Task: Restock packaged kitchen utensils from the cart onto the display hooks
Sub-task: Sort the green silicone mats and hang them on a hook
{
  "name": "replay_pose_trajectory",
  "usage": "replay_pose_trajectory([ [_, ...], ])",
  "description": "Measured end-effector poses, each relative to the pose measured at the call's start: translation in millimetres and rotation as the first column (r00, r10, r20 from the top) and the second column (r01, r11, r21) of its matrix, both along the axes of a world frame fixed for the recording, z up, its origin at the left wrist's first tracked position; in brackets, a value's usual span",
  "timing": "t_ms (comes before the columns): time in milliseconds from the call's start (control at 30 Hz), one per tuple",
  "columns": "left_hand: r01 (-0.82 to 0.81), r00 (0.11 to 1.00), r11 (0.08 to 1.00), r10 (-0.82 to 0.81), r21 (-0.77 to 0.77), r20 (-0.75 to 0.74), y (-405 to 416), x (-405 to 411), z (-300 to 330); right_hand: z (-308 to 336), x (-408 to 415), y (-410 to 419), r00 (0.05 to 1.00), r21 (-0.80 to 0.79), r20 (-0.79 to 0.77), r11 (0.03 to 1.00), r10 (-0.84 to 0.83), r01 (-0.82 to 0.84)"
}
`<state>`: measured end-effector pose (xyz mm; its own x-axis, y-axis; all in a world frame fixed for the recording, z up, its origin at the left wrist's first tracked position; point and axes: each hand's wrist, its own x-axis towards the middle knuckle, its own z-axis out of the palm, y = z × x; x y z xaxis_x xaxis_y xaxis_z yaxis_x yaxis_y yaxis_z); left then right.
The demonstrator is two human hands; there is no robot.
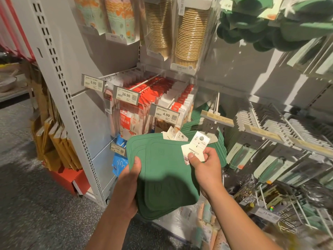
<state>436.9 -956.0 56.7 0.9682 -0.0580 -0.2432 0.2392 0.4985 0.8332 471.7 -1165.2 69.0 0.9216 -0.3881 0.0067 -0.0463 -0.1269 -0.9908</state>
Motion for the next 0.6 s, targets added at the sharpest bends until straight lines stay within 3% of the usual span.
replay_pose_trajectory([
  [433,-0.029,0.998,0.999,0.03,-0.017,0.046,6,3,1,1,13,-46,0.999,-0.137,0.006,0.99,-0.046,0.047],
  [600,-0.059,0.998,0.998,0.059,0.0,0.03,11,7,0,19,19,-54,0.994,-0.329,0.063,0.938,-0.093,0.109],
])
